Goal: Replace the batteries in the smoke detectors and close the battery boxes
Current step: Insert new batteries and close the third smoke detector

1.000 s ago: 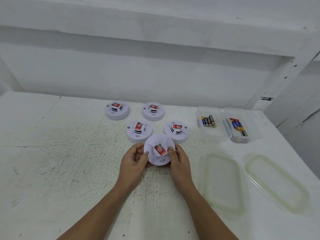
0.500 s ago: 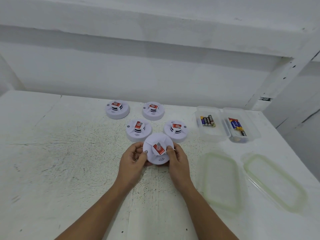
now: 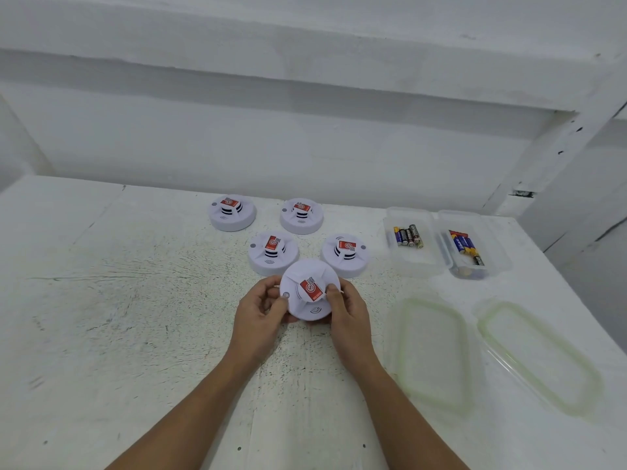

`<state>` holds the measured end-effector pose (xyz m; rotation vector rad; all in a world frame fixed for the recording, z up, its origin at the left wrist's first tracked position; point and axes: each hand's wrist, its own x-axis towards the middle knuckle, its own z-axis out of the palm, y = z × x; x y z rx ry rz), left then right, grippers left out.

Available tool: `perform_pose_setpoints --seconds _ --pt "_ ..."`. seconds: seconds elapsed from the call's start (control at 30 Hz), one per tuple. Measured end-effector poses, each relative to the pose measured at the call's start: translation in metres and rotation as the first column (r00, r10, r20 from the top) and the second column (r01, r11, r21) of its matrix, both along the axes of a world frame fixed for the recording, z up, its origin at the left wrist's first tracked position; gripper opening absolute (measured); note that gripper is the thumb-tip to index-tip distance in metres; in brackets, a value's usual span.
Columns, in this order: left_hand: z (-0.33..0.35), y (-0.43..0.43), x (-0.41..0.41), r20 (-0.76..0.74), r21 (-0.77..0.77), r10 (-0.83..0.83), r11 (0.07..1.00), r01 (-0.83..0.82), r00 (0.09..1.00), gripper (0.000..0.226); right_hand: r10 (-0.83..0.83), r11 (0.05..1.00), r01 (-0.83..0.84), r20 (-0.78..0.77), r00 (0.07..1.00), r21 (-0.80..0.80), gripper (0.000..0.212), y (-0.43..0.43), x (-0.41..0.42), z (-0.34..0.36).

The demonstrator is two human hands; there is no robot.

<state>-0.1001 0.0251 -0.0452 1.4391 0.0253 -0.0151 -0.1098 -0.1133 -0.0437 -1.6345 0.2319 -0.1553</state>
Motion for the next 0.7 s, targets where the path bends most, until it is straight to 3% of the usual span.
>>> perform_pose_setpoints --seconds 0.7 --pt "0.0020 -0.0006 -0.0013 0.002 -0.007 -0.005 1.000 0.005 1.000 0.026 -0.014 1.000 0.013 -0.007 1.000 -0.009 0.019 -0.0003 -0.0002 -0.0018"
